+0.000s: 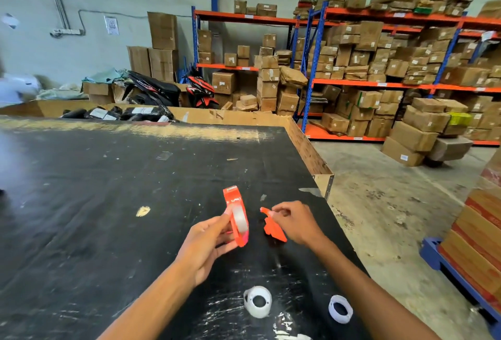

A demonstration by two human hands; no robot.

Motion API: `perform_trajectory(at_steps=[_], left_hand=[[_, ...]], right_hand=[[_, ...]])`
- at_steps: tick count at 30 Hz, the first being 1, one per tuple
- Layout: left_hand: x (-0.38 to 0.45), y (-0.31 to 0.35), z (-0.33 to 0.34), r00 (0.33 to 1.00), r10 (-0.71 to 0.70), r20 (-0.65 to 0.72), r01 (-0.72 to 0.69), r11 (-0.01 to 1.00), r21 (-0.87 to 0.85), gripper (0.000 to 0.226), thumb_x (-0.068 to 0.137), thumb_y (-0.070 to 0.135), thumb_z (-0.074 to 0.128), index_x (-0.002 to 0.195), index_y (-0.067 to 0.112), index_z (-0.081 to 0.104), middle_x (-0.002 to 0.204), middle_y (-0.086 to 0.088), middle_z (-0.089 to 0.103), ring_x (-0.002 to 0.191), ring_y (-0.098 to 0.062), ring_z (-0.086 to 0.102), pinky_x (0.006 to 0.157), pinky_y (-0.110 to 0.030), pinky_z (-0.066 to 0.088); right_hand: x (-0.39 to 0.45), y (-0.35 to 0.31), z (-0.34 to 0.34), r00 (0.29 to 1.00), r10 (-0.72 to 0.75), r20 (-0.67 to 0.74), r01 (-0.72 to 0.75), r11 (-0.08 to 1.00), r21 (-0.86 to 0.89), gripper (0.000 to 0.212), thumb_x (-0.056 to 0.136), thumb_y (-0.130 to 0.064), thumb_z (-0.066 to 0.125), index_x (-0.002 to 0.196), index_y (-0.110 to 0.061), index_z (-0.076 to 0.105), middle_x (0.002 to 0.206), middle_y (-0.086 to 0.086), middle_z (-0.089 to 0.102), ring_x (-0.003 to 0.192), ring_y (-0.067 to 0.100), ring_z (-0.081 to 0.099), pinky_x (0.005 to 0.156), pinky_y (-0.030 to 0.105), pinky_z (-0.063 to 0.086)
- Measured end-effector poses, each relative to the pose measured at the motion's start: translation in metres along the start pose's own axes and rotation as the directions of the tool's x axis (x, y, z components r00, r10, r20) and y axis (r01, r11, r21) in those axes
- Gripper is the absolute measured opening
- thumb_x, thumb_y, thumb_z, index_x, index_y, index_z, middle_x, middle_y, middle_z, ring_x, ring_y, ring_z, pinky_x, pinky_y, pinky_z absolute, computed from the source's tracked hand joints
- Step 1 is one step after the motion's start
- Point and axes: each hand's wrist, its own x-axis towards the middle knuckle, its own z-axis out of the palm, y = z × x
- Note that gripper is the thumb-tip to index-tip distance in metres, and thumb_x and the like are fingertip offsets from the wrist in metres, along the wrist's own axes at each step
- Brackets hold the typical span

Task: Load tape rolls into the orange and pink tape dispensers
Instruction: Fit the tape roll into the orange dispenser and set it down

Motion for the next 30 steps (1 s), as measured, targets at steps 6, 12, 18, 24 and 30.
perform_trajectory(at_steps=[6,12,18,24,30], left_hand=[[0.003,-0.002,-0.005,0.999,0.003,-0.033,-0.003,1.000,0.008,0.048,0.081,0.044,0.060,0.102,0.004,0.073,0.105,-0.023,0.072,0.092,-0.025,0.065,0.089,-0.038,0.052],[0.003,0.000,-0.010,0.998,0.011,-0.056,-0.012,1.000,-0.020,0.047,0.079,0.045,0.060,0.103,0.006,0.073,0.106,-0.022,0.072,0.088,-0.022,0.067,0.089,-0.036,0.052],[0.000,0.003,0.002,0.998,0.052,-0.042,-0.053,0.998,-0.031,0.051,0.081,0.048,0.058,0.100,0.003,0.074,0.110,-0.026,0.069,0.094,-0.028,0.065,0.086,-0.035,0.053],[-0.004,0.003,0.023,0.994,0.105,-0.007,-0.105,0.994,-0.010,0.055,0.083,0.049,0.056,0.095,-0.001,0.074,0.089,-0.023,0.071,0.084,-0.027,0.059,0.077,-0.034,0.050],[-0.010,0.002,0.032,0.986,0.168,-0.017,-0.169,0.986,-0.006,0.048,0.083,0.044,0.057,0.086,0.001,0.077,0.070,-0.009,0.072,0.069,-0.019,0.059,0.067,-0.029,0.051]], right_hand=[[0.024,0.014,0.032,0.990,0.122,0.077,-0.086,0.926,-0.367,0.027,0.083,-0.026,0.065,0.109,-0.021,0.069,0.107,0.009,0.071,0.100,0.029,0.066,0.080,0.035,0.051],[0.004,-0.011,0.016,0.973,0.132,0.190,-0.200,0.893,0.403,0.031,0.077,-0.010,0.074,0.107,-0.011,0.066,0.076,0.010,0.075,0.061,0.016,0.066,0.066,0.033,0.056],[-0.045,-0.053,-0.008,0.966,-0.099,0.237,-0.102,0.700,0.707,0.036,0.083,-0.013,0.069,0.119,-0.011,0.063,0.101,0.013,0.076,0.091,0.021,0.073,0.066,0.021,0.058],[-0.062,-0.053,-0.018,0.983,-0.092,0.158,-0.049,0.702,0.711,0.037,0.083,-0.012,0.069,0.119,-0.010,0.064,0.096,0.008,0.077,0.089,0.019,0.073,0.068,0.022,0.059],[-0.075,-0.055,-0.021,0.992,-0.119,0.035,0.065,0.737,0.672,0.037,0.080,-0.011,0.072,0.117,-0.011,0.065,0.092,-0.003,0.078,0.083,0.008,0.072,0.064,0.017,0.056]])
